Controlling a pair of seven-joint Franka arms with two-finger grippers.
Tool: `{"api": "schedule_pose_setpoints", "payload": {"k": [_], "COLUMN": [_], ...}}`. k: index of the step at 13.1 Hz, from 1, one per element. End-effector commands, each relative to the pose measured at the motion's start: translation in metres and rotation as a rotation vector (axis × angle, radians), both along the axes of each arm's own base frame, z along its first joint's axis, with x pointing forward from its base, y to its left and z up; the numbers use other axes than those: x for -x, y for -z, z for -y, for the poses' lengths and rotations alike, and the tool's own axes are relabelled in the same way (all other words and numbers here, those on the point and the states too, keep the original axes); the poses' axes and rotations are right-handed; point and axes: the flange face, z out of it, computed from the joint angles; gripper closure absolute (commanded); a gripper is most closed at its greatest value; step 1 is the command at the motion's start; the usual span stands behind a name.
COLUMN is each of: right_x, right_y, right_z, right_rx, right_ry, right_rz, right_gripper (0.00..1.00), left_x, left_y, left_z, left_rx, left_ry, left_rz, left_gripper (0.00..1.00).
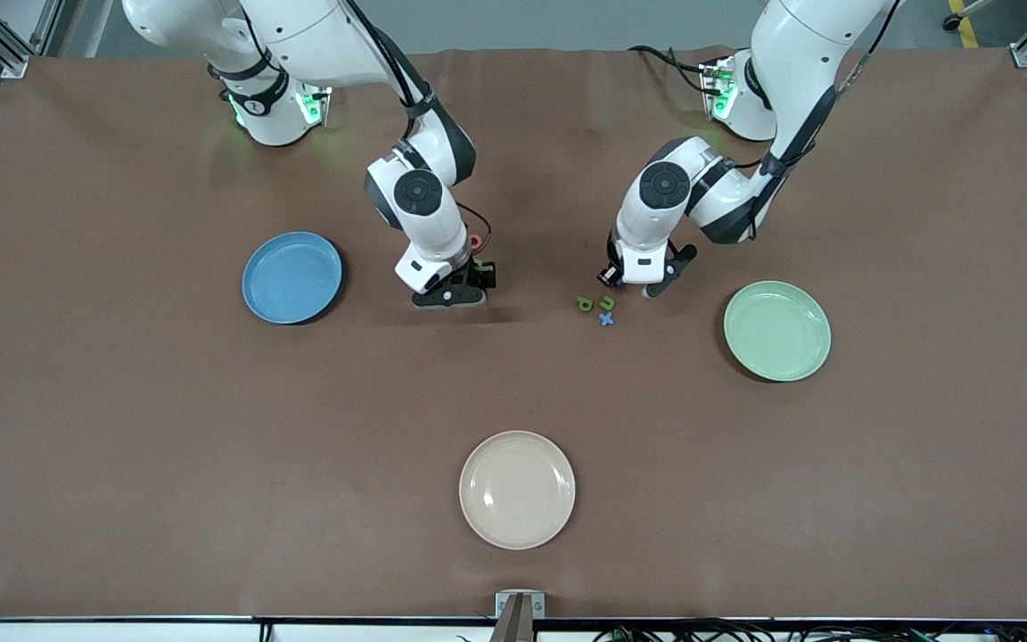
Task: Sort uppercase to blue plate, lowercase to green plate
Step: 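Lift the blue m with the left gripper while the right gripper lifts the N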
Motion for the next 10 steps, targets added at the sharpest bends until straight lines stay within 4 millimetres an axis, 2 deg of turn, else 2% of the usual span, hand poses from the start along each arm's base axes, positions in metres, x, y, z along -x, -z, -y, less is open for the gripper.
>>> {"api": "schedule_pose_setpoints", "payload": {"k": [1,2,4,5,6,7,8,10], "right_x": [0.000,-0.001,-0.003,-0.006,-0.010,-0.016,-0.022,-0.036], "right_y": [0.005,0.005,0.005,0.003,0.000,-0.013,-0.026,-0.054], "right_z": [-0.002,-0.001,0.003,0.006,0.012,0.020,0.029,0.060], "right_rx": [0.007,0.009,0.014,0.018,0.029,0.041,0.050,0.083], "right_ry": [0.015,0.011,0.016,0.023,0.027,0.032,0.015,-0.035], "right_rz": [0.001,0.001,-0.005,-0.011,-0.029,-0.052,-0.076,-0.141], "right_gripper": [0.68,0.69,0.95,0.99,1.00,1.00,1.00,1.00], "left_x": [0.001,-0.003,-0.012,-0.017,-0.024,-0.032,-0.038,-0.048], "left_y": [0.003,-0.004,-0.024,-0.037,-0.052,-0.062,-0.069,-0.074], "left_z": [-0.004,-0.006,-0.011,-0.018,-0.028,-0.040,-0.051,-0.071], "left_rx": [-0.007,-0.007,-0.018,-0.043,-0.073,-0.087,-0.094,-0.098], "left_ry": [-0.006,-0.011,-0.009,0.007,0.061,0.107,0.139,0.177], "left_rz": [0.006,0.020,0.050,0.056,0.058,0.055,0.057,0.061], "left_gripper": [0.79,0.82,0.82,0.82,0.82,0.82,0.82,0.83]}}
